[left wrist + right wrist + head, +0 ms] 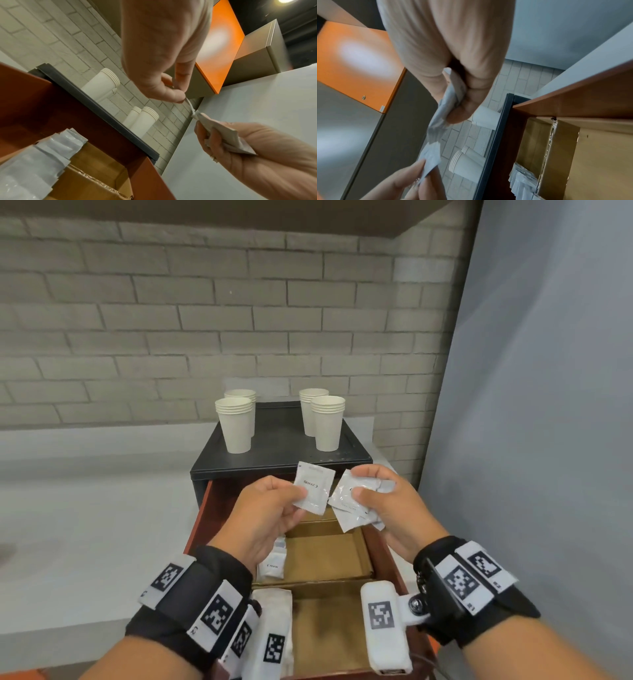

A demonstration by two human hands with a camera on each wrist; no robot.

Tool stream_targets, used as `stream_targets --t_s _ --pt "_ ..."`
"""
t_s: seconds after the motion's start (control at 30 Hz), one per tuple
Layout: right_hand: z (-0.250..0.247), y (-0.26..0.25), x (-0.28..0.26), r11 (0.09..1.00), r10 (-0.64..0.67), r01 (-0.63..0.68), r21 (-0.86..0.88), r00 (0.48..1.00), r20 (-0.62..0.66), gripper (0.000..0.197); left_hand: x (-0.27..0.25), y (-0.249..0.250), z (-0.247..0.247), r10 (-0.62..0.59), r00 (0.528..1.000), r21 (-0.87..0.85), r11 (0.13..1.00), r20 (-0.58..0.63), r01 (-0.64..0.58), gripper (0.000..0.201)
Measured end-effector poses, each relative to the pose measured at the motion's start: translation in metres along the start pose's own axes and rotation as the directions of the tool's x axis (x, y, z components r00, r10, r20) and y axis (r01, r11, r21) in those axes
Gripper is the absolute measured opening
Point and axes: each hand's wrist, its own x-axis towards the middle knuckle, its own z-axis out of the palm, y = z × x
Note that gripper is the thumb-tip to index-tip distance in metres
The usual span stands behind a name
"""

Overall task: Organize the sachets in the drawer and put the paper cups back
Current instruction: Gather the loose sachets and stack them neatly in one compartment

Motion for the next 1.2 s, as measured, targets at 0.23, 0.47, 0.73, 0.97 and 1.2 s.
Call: stream_targets --t_s 0.23,0.47,0.73,0.97,1.2 --pt "-0.003 -0.022 -0.016 0.999 -0.034 0.034 -0.014 0.999 0.004 0.031 -0.015 0.008 0.010 0.090 0.996 0.019 0.996 -0.012 -0.089 0.017" --pt "-0.002 -0.043 -0.022 0.982 -0.087 0.078 -0.173 0.995 -0.049 0.033 -0.024 0.018 0.015 0.116 0.993 0.077 0.991 -0.034 -0.114 0.029" --pt "-0.006 -0.053 -0.035 0.952 -0.156 0.138 -0.274 0.987 -0.045 0.033 -0.047 0.028 0.022 0.103 0.994 0.051 0.994 -0.041 -0.101 0.014" --pt "0.011 -0.045 -0.024 0.946 -0.194 0.181 -0.270 0.981 -0.022 0.033 -0.041 0.021 0.011 0.219 0.972 0.214 0.957 -0.086 -0.196 0.047" --pt "0.043 -0.019 0.007 0.902 -0.206 0.213 -0.374 0.977 0.061 0.035 -0.008 0.014 0.001 0.067 0.998 0.120 0.990 0.009 -0.068 0.018"
